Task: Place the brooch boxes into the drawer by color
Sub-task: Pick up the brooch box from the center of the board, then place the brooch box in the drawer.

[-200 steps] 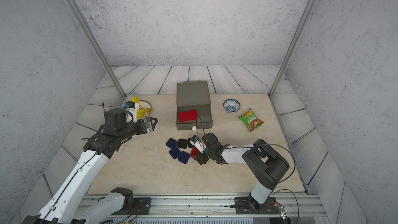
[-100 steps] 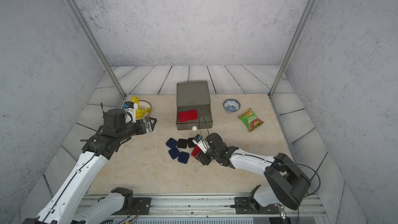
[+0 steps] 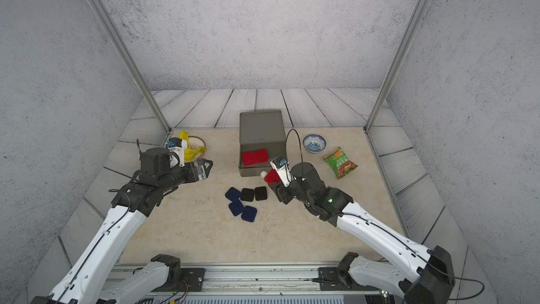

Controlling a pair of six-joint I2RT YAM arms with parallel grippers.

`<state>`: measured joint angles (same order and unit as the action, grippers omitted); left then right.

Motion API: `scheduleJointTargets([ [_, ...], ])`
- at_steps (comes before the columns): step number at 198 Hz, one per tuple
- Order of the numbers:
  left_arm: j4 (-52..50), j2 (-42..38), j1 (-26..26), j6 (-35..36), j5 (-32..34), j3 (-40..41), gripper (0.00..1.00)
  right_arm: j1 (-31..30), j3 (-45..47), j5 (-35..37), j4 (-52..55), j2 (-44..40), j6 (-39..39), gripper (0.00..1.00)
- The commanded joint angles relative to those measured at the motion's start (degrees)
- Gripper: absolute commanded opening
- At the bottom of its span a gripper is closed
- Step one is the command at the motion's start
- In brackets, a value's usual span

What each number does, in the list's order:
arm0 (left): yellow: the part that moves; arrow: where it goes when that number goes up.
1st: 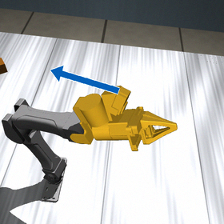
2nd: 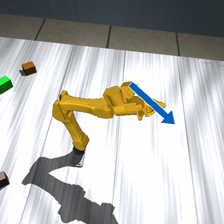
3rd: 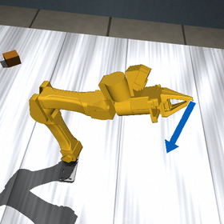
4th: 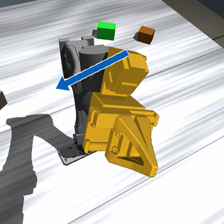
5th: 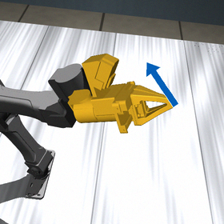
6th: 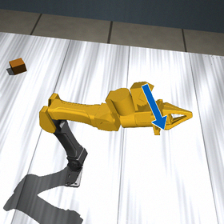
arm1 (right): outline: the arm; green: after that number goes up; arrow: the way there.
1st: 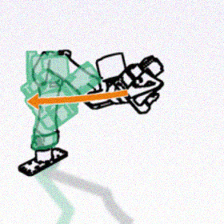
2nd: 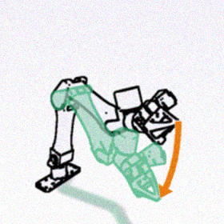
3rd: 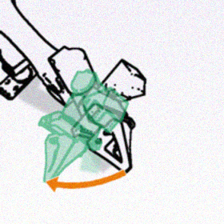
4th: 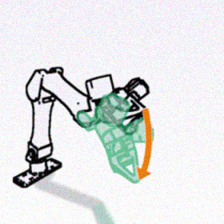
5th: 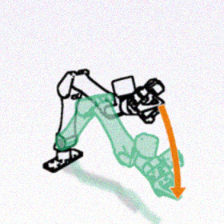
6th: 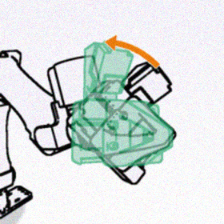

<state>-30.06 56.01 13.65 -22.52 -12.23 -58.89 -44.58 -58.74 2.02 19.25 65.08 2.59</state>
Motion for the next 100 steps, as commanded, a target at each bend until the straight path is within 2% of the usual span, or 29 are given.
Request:
scheduleJointTargets([
  [1,0.20,-1.21,0.42,0.20,0.10,-0.70,0.98,1.59,-8.46,3.92,6.94,5.67,0.91,0.47],
  [49,-0.57,-1.76,0.42,1.07,0.76,-0.78,0.98,7.49,-23.52,1.70,14.13,18.92,3.67,0.46],
  [100,-0.74,-1.14,0.41,1.65,1.15,-1.22,0.98,8.69,-30.94,0.27,17.03,27.08,5.11,0.46],
])
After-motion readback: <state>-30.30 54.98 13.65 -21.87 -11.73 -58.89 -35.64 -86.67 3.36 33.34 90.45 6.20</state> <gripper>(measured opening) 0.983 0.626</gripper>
